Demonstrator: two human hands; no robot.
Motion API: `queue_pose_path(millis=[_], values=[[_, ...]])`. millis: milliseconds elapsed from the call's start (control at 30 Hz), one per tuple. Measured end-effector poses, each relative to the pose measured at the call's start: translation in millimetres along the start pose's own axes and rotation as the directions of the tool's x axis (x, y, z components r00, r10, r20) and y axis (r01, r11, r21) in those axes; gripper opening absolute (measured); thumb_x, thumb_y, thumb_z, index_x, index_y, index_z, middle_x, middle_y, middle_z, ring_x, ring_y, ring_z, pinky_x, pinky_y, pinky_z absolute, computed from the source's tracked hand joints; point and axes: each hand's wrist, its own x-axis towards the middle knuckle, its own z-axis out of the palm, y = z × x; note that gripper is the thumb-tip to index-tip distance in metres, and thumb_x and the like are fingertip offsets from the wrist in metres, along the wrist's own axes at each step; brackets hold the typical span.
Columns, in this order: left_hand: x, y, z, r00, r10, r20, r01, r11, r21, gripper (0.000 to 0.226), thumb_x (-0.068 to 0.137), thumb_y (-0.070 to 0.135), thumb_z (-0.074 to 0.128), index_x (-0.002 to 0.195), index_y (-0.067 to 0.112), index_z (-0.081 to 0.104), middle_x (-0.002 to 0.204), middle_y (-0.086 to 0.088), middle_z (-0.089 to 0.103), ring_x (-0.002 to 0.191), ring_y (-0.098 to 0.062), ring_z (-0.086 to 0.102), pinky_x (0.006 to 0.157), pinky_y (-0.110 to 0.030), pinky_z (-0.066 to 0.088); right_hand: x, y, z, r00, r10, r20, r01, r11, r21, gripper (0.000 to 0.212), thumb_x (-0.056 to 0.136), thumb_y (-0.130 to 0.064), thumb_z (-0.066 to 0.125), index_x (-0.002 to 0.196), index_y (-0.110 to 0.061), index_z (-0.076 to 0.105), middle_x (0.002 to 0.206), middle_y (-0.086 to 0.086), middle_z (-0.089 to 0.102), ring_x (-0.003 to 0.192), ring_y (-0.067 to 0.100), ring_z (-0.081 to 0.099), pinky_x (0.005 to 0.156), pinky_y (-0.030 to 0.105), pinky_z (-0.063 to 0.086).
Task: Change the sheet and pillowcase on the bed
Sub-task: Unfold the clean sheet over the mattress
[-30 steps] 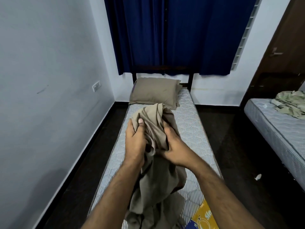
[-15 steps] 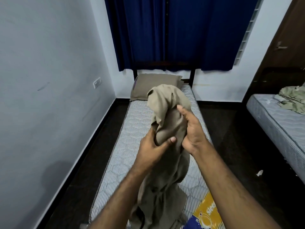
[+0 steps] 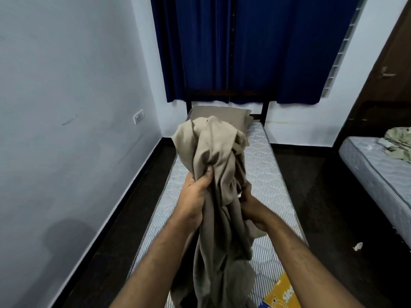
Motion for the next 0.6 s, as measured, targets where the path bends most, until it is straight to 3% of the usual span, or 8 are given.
queue_pose_path(millis=[67, 133, 233, 267, 367, 433, 533, 600], values=[[1, 4, -1, 0.999, -0.052, 0.008, 0.053, 0.993, -0.108, 0.015, 0.103, 0.012, 0.048, 0.107, 0.015, 0.062, 0.095, -0.006, 0.077, 0.084, -0.015, 0.075, 0.07, -0.03, 0.061, 9, 8, -2, 0.996, 0.089, 0.02, -0.086, 0.99, -0.116, 0.089, 0.082, -0.031, 0.077, 0.151, -0.038, 0.022, 0.124, -0.003, 0.067, 0.11, 0.016, 0.067, 0.087, 0.037, 0.06], [3, 9, -2, 0.997, -0.076, 0.001, 0.076, 0.986, -0.151, 0.018, 0.103, 0.017, 0.048, 0.112, 0.015, 0.063, 0.096, -0.005, 0.077, 0.086, -0.016, 0.075, 0.072, -0.031, 0.062, 16, 10, -2, 0.988, 0.155, 0.021, -0.144, 0.955, -0.258, 0.061, 0.078, -0.041, 0.073, 0.133, -0.025, 0.055, 0.11, 0.005, 0.073, 0.102, 0.026, 0.07, 0.089, 0.056, 0.057], [7, 16, -1, 0.997, -0.072, 0.008, 0.072, 0.984, -0.161, 0.021, 0.103, 0.02, 0.048, 0.118, 0.015, 0.063, 0.101, -0.005, 0.077, 0.091, -0.017, 0.074, 0.075, -0.031, 0.061, 21, -8, -1, 0.981, 0.194, -0.003, -0.187, 0.942, -0.278, 0.02, 0.091, -0.024, 0.066, 0.11, -0.02, 0.064, 0.087, 0.01, 0.07, 0.075, 0.025, 0.065, 0.072, 0.045, 0.06], [8, 18, -1, 0.998, -0.06, 0.005, 0.06, 0.985, -0.159, 0.023, 0.102, 0.022, 0.049, 0.117, 0.014, 0.064, 0.103, -0.006, 0.077, 0.094, -0.018, 0.074, 0.079, -0.032, 0.061, 26, -15, -3, 0.984, 0.169, -0.057, -0.178, 0.945, -0.275, 0.017, 0.093, -0.018, 0.064, 0.11, -0.017, 0.065, 0.087, 0.011, 0.069, 0.075, 0.025, 0.064, 0.073, 0.046, 0.059], [10, 23, 2, 0.999, -0.033, -0.008, 0.032, 0.987, -0.157, 0.037, 0.094, 0.031, 0.054, 0.123, 0.01, 0.064, 0.114, -0.011, 0.074, 0.106, -0.022, 0.071, 0.088, -0.034, 0.06, 43, -47, -23, 0.953, -0.096, -0.288, -0.037, 0.904, -0.425, 0.039, 0.099, -0.012, 0.058, 0.135, -0.001, 0.056, 0.124, 0.02, 0.064, 0.114, 0.033, 0.062, 0.101, 0.046, 0.047], [12, 23, 3, 1.0, -0.016, -0.014, 0.013, 0.99, -0.142, 0.048, 0.094, 0.036, 0.052, 0.132, 0.008, 0.059, 0.124, -0.014, 0.07, 0.114, -0.024, 0.068, 0.087, -0.034, 0.059, 51, -82, -36, 0.926, -0.197, -0.321, 0.04, 0.899, -0.437, 0.043, 0.099, -0.013, 0.057, 0.14, -0.001, 0.052, 0.137, 0.018, 0.058, 0.128, 0.033, 0.054, 0.106, 0.04, 0.044], [19, 26, 2, 1.0, -0.007, 0.001, 0.007, 0.997, -0.074, 0.046, 0.102, 0.042, 0.042, 0.135, 0.014, 0.058, 0.128, -0.008, 0.069, 0.12, -0.021, 0.065, 0.093, -0.036, 0.056, 57, -140, -40, 0.894, -0.321, -0.312, 0.187, 0.902, -0.389, 0.046, 0.094, -0.021, 0.061, 0.136, -0.005, 0.055, 0.134, 0.015, 0.06, 0.126, 0.029, 0.056, 0.107, 0.042, 0.046], [21, 29, 1, 1.0, -0.021, 0.014, 0.021, 1.0, -0.018, 0.046, 0.1, 0.049, 0.04, 0.128, 0.021, 0.063, 0.123, -0.002, 0.072, 0.117, -0.019, 0.066, 0.096, -0.039, 0.052, 39, -182, -35, 0.814, -0.475, -0.335, 0.342, 0.857, -0.385, 0.027, 0.098, -0.018, 0.054, 0.124, -0.015, 0.057, 0.114, 0.004, 0.064, 0.113, 0.002, 0.061, 0.099, 0.021, 0.048]])
